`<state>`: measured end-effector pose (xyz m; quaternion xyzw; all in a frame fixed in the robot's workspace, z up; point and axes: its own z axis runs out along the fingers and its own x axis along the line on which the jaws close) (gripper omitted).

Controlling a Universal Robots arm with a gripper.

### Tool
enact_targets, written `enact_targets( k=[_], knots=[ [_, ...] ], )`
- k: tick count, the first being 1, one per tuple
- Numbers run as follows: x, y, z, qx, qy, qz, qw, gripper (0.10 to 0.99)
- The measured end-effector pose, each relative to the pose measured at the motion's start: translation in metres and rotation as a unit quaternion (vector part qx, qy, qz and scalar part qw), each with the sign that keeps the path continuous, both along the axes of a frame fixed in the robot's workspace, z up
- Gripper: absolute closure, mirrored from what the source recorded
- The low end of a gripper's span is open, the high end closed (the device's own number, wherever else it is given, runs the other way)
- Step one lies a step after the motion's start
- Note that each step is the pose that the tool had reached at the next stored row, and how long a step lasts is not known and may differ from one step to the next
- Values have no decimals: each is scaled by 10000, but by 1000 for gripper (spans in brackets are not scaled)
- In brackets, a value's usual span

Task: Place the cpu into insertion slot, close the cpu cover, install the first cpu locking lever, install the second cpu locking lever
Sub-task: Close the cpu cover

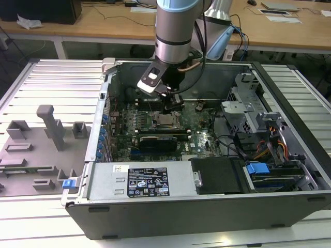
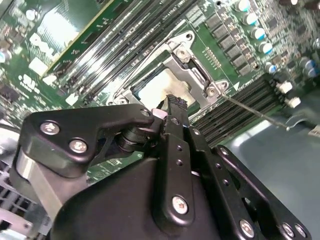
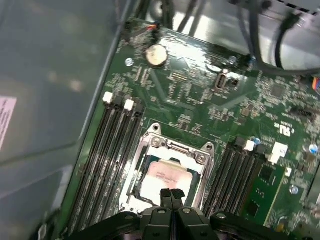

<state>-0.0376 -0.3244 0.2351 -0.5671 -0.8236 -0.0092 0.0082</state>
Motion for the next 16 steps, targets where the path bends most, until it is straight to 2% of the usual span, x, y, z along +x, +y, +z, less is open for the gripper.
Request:
enact_targets(
  k=[3,7,8,10,11,12,13,16],
  knots=[
    [0,0,-1,0,0,316,9995,980],
    [0,0,-2,0,0,708,9975,980],
    [0,0,-2,0,0,955,9954,980],
    [0,0,-3,0,0,1177,9930,980],
    [0,0,-3,0,0,1310,9914,980],
    [0,0,-4,0,0,1496,9887,980],
    [0,0,-4,0,0,1714,9852,980],
    [0,0,-5,0,0,2016,9795,980]
  ],
)
